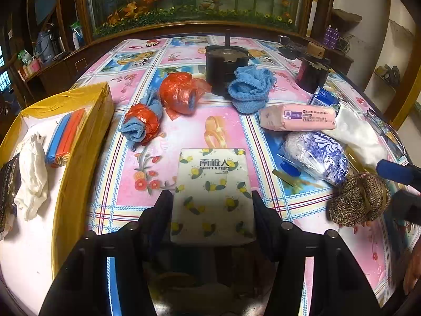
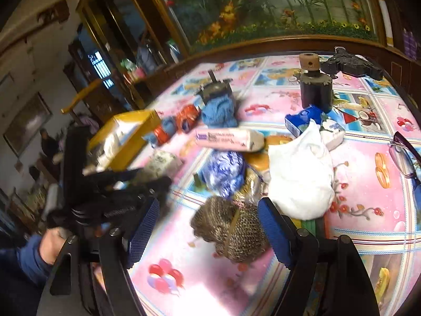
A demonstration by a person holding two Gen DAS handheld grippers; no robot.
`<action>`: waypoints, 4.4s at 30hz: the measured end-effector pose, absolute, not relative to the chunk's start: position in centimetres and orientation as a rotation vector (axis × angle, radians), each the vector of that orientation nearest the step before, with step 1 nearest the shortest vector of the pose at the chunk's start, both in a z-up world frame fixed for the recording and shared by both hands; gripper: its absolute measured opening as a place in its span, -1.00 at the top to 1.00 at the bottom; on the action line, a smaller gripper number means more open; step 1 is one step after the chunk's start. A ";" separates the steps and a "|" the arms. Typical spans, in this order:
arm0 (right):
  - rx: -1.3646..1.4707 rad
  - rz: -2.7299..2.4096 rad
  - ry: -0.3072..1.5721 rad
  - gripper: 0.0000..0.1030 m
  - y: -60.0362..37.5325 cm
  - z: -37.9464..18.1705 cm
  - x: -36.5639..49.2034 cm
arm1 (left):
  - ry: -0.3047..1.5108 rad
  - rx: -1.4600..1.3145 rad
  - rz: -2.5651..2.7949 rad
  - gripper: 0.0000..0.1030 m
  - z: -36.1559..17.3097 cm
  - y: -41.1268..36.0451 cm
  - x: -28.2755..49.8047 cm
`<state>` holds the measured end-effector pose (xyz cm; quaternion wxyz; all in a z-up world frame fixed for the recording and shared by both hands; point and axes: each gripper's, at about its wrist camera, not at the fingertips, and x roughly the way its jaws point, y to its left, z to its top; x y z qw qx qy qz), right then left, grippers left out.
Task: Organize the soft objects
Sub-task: 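Move left tool to the white tissue pack and grasp it, then lift the tissue pack with left tool while right tool grasps the brown steel scrubber, then place the tissue pack in the box with left tool while right tool drops the scrubber beside it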
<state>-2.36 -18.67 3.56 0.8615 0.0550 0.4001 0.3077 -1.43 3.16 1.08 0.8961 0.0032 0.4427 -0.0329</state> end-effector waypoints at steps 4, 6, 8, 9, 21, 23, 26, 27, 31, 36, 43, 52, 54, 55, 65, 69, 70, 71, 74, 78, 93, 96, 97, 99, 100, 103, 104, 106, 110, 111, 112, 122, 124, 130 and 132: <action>0.052 0.618 0.842 -0.59 -18.2 3.0 -2.5 | 0.934 0.023 -0.084 -0.50 0.9 2.7 -0.8; 0.028 0.588 0.855 -0.59 -18.1 2.7 -2.4 | 0.936 0.016 -0.077 -0.51 0.9 2.9 -0.4; 0.007 0.565 0.866 -0.59 -18.0 2.4 -2.3 | 0.935 0.013 -0.074 -0.51 0.9 3.1 -0.1; -0.008 0.561 0.874 -0.59 -17.8 2.1 -2.3 | 0.934 0.011 -0.074 -0.51 0.9 3.1 -0.1; 0.043 0.611 0.833 -0.28 -17.9 2.4 -2.7 | 0.851 -0.095 -0.092 0.01 1.7 4.8 -1.1; 0.067 0.617 0.811 -0.28 -18.1 2.9 -2.7 | 0.817 -0.097 -0.086 0.01 2.2 4.9 -1.6; 0.089 0.604 0.789 -0.28 -18.2 3.3 -2.7 | 0.798 -0.109 -0.094 0.01 2.4 5.0 -1.8; 0.096 0.604 0.785 -0.28 -18.3 3.4 -2.7 | 0.799 -0.118 -0.095 0.01 2.4 5.1 -1.8; 0.124 0.604 0.780 -0.28 -18.3 3.6 -2.4 | 0.802 -0.139 -0.097 0.01 2.3 5.5 -1.7; 0.145 0.591 0.785 -0.28 -18.2 3.5 -2.1 | 0.795 -0.146 -0.100 0.01 2.3 5.5 -1.7; 0.220 0.558 0.759 -0.28 -18.4 3.7 -2.3 | 0.763 -0.132 -0.112 0.00 3.0 5.1 -2.4; 0.209 0.496 0.759 -0.28 -17.0 4.0 -3.0 | 0.745 -0.124 -0.143 0.00 4.4 5.2 -3.9; 0.176 0.482 0.764 -0.28 -16.3 4.0 -3.1 | 0.742 -0.125 -0.140 0.00 4.6 5.4 -4.2; 0.166 0.474 0.760 -0.28 -16.1 4.1 -3.2 | 0.742 -0.126 -0.140 0.00 4.8 5.6 -4.2; 0.133 0.493 0.755 -0.28 -13.9 5.2 -4.0 | 0.723 -0.157 -0.136 0.00 6.3 7.4 -5.6; 0.154 0.536 0.754 -0.28 -12.5 5.8 -4.0 | 0.719 -0.183 -0.128 0.00 7.0 9.0 -6.2; 0.149 0.545 0.752 -0.28 -11.9 6.1 -4.1 | 0.715 -0.191 -0.125 0.00 7.1 9.5 -6.5; 0.142 0.552 0.750 -0.28 -11.4 6.3 -4.2 | 0.711 -0.195 -0.118 0.00 7.4 10.1 -6.7; 0.115 0.581 0.738 -0.28 -9.6 7.3 -4.3 | 0.699 -0.207 -0.081 0.00 7.9 12.1 -7.3; 0.096 0.628 0.735 -0.28 -6.6 8.2 -4.3 | 0.691 -0.242 -0.009 0.00 8.0 15.8 -8.0; 0.078 0.742 0.782 -0.29 3.2 8.9 -3.3 | 0.740 -0.327 0.149 -0.01 5.3 23.5 -9.7; 0.098 0.748 0.796 -0.29 4.9 8.9 -2.3 | 0.746 -0.332 0.148 -0.01 5.0 23.7 -9.8; 0.100 0.753 0.802 -0.29 5.4 8.8 -2.0 | 0.748 -0.330 0.148 -0.01 5.0 23.8 -9.9; 0.103 0.758 0.817 -0.29 6.7 8.6 -1.5 | 0.755 -0.328 0.140 -0.01 4.8 23.6 -9.8; 0.101 0.762 0.823 -0.29 7.3 8.4 -1.2 | 0.759 -0.325 0.138 -0.01 4.7 23.6 -9.7; 0.081 0.761 0.830 -0.29 9.0 8.0 -0.7 | 0.769 -0.324 0.136 -0.01 4.4 23.6 -9.8; 0.077 0.761 0.832 -0.29 9.5 7.9 -0.5 | 0.771 -0.324 0.138 -0.01 4.4 23.7 -9.7; 0.070 0.753 0.848 -0.29 10.5 7.4 0.1 | 0.776 -0.321 0.140 -0.01 4.3 23.7 -9.7; 0.068 0.745 0.873 -0.29 12.0 6.4 1.1 | 0.790 -0.323 0.141 -0.01 3.9 24.0 -9.6; 0.059 0.741 0.877 -0.29 12.3 6.1 1.3 | 0.791 -0.324 0.142 -0.01 3.9 24.0 -9.6; 0.054 0.738 0.882 -0.29 12.4 5.9 1.4 | 0.792 -0.325 0.142 -0.01 3.9 24.0 -9.6; 0.041 0.725 0.921 -0.29 13.1 3.5 2.6 | 0.791 -0.322 0.142 -0.01 4.1 24.0 -9.6; 0.034 0.725 0.916 -0.31 13.2 3.5 2.4 | 0.796 -0.322 0.142 -0.03 4.1 24.1 -9.6; 0.034 0.736 0.923 -0.32 13.2 3.5 2.5 | 0.791 -0.329 0.142 -0.23 4.1 24.2 -9.7; 0.042 0.741 0.923 -0.35 13.0 3.6 2.4 | 0.793 -0.331 0.141 -0.27 4.1 24.1 -9.7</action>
